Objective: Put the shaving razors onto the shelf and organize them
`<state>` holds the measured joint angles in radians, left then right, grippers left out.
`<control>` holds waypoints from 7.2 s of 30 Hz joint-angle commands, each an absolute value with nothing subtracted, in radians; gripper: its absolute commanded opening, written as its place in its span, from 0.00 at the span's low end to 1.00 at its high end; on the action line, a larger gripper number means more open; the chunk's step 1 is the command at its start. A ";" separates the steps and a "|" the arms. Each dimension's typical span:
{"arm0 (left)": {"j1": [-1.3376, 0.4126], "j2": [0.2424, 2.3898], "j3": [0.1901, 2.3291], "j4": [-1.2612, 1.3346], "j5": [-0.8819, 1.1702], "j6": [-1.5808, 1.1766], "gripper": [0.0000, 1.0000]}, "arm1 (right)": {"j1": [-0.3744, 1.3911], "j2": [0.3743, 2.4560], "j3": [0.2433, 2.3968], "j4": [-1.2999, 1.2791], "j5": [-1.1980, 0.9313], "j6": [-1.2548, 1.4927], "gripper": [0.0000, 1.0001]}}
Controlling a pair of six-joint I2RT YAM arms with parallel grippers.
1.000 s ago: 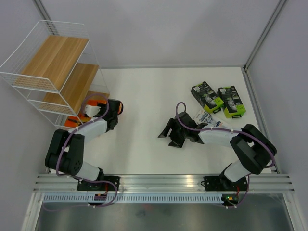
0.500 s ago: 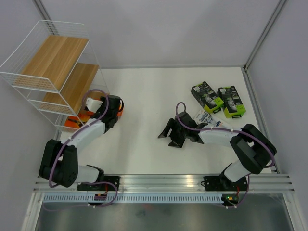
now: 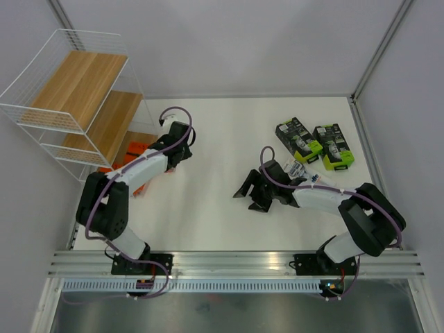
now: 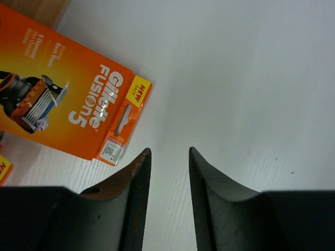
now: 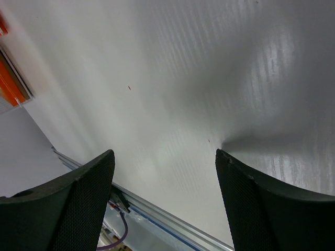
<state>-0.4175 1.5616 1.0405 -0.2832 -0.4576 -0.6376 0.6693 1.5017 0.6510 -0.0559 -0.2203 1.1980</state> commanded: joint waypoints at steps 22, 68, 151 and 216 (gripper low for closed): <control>-0.279 1.976 1.382 -0.558 -0.278 -0.218 0.18 | 0.604 1.537 0.701 -0.135 -0.207 1.141 0.84; -0.118 1.925 1.456 -0.574 -0.222 -0.074 0.97 | 0.597 1.569 0.698 -0.094 -0.232 1.152 0.84; -0.761 1.508 0.996 -0.034 0.043 -0.561 1.00 | -0.351 1.235 0.445 -0.069 -0.284 0.669 0.01; -0.564 1.597 1.351 -0.326 0.083 -0.577 0.02 | -0.169 1.120 0.870 -0.670 -0.368 0.589 0.98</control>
